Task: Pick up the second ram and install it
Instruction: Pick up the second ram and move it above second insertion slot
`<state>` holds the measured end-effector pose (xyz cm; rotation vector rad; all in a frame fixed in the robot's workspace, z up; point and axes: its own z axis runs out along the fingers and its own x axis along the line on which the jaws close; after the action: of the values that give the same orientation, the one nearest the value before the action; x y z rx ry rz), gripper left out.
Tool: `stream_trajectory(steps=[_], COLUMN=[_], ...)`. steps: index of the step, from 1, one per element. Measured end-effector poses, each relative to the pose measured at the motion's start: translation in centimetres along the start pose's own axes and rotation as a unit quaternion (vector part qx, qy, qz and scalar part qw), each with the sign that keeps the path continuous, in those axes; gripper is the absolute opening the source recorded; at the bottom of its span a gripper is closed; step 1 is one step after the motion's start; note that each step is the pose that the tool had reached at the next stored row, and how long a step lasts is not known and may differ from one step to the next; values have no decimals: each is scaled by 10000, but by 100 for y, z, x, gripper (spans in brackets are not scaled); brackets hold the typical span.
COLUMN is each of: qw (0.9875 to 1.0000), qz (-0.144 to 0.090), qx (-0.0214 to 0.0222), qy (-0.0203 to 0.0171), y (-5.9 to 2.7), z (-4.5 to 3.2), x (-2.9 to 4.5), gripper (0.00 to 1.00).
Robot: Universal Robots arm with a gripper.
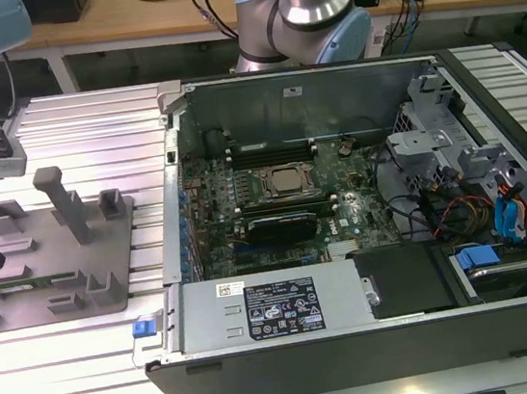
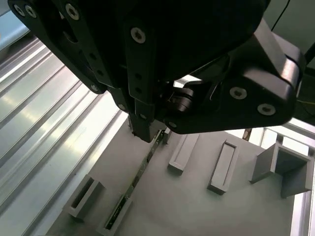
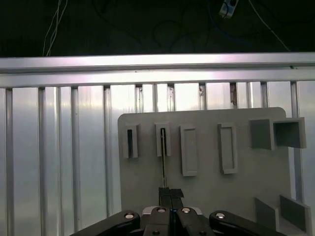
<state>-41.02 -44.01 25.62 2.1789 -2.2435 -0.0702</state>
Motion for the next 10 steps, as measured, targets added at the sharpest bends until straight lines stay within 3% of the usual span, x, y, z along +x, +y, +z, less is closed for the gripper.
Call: stream_trajectory(steps=[10], qw=[10000], qz=[0], qx=[0], qy=[0], y=[-10], z=[247], x=[8], gripper=[8])
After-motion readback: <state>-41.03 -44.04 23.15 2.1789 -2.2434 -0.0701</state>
